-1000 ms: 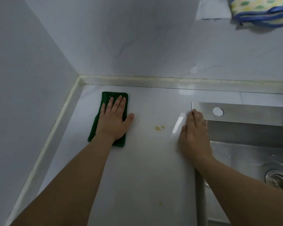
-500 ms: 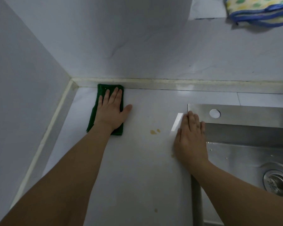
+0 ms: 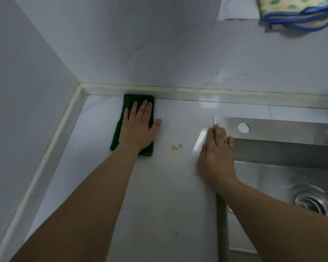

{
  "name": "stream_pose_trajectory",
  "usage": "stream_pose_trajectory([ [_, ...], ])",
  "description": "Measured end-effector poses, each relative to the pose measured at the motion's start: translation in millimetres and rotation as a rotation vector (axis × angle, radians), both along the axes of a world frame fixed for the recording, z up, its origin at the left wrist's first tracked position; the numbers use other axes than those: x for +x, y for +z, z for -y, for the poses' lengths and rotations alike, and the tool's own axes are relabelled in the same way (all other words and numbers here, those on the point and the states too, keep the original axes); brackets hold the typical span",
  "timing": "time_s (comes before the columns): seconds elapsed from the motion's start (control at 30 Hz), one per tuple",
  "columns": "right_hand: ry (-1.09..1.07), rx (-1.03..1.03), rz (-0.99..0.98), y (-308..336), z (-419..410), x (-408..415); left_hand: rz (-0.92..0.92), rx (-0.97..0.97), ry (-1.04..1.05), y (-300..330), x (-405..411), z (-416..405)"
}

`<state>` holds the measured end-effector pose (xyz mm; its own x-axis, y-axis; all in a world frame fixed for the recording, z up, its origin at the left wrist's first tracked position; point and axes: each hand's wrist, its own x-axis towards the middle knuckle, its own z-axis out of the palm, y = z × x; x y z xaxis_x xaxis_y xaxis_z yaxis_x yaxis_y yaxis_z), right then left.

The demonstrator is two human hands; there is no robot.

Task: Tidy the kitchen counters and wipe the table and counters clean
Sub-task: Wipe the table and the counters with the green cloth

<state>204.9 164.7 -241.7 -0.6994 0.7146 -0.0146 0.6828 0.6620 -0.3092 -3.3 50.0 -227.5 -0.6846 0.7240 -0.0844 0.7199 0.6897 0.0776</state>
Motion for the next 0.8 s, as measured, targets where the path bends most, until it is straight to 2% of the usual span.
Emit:
stream_pose_trajectory([
  [0.47,-0.005,-0.006,0.004,3,2,-2,0.022,0.007,0.014,1,92,97],
  [0.6,-0.011,-0.005,-0.001,0,2,-2,0.007,-0.004,0.034,0,90,95],
  [0.7,-0.034,-0.093,-0.104,6,5,2,0.000,-0.009,0.029,-1,85,95],
  [0.8,-0.069,-0.069,-0.144,11,22,22,-0.001,0.006,0.006,0,74,91],
])
